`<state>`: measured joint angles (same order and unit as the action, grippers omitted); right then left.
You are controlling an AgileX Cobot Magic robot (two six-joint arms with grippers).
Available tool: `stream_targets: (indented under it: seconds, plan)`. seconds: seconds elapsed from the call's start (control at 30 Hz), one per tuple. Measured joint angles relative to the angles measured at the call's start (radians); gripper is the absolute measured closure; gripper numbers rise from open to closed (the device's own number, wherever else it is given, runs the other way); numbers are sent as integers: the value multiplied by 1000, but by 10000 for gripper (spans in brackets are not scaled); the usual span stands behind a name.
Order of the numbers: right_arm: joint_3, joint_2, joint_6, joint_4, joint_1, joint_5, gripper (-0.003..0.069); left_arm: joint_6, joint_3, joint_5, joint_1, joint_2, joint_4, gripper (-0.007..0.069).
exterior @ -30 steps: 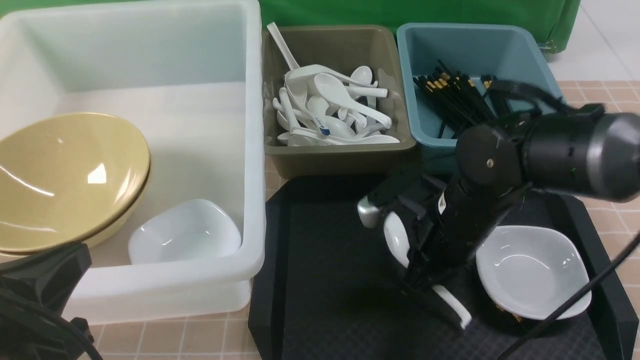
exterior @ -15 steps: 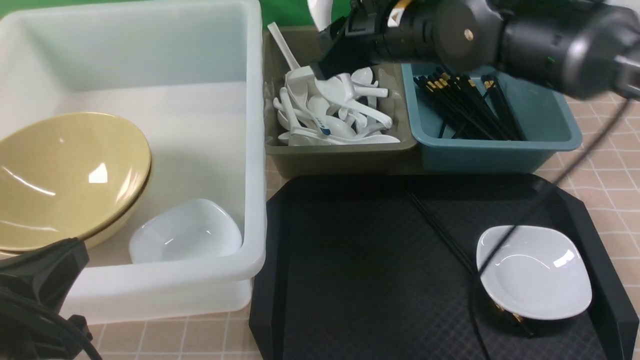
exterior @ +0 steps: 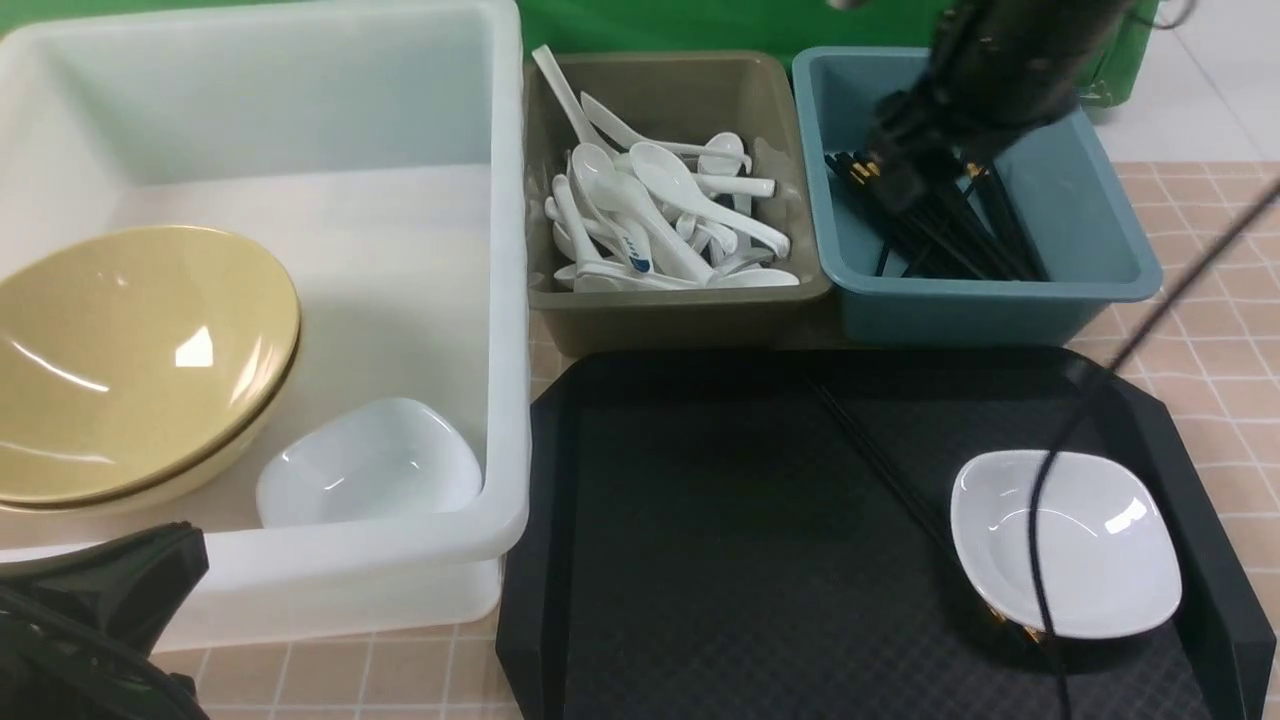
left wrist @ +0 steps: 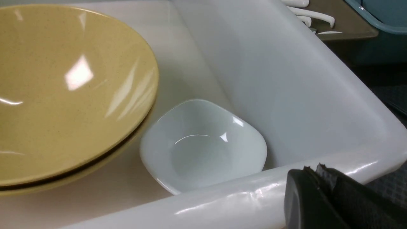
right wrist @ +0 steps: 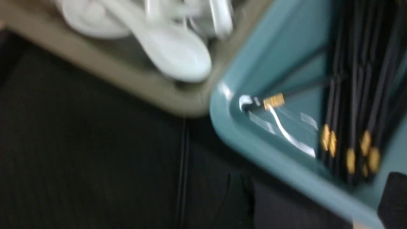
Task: On brown table put chopsticks spoon bowls plates into blue grey white boxes.
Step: 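Reach for and grasp the small white dish on the black tray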
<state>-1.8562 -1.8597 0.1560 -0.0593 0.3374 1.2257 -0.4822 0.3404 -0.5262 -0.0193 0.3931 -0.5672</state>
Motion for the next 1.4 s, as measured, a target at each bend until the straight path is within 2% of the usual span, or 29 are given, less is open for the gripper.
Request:
stream_targets:
  seconds: [0.03, 0.13, 0.2, 0.27, 0.4, 0.57, 0.67, 0.7, 0.83, 0.93, 1.07, 1.2, 1.4]
  plan:
    - [23, 16, -4, -6, -1, 0, 81, 0, 0, 1, 0, 0, -1, 623]
    - [307, 134, -53, -36, -30, -24, 83, 0, -4, 22, 0, 0, -3, 623]
    - [388, 151, -66, -37, -49, -57, 83, 0, -4, 24, 0, 0, -3, 623]
    - [589, 164, -110, -38, -94, -202, 83, 0, -5, 28, 0, 0, -3, 623]
    - [795, 163, -147, -31, -127, -374, 83, 0, -6, 32, 0, 0, -8, 623]
    - [850, 158, -181, -9, -127, -458, 83, 0, -6, 45, 0, 0, -10, 623]
    - [854, 146, -183, 51, -125, -507, 83, 0, -6, 45, 0, 0, -10, 623]
    - [854, 139, -165, 121, -122, -530, 83, 0, -6, 45, 0, 0, -10, 623]
    - [856, 133, -84, 272, -82, -583, 85, 0, -6, 45, 0, 0, -10, 623]
    - [850, 135, -46, 321, -54, -593, 85, -1, -6, 45, 0, 0, -10, 623]
    - [831, 173, -17, 306, -64, -553, 85, 0, -6, 45, 0, 0, -10, 623]
    - [831, 238, -17, 223, -131, -524, 85, 0, -6, 45, 0, 0, -10, 623]
    - [859, 230, -19, 201, -201, -548, 100, 0, -2, 45, 0, -9, -10, 623]
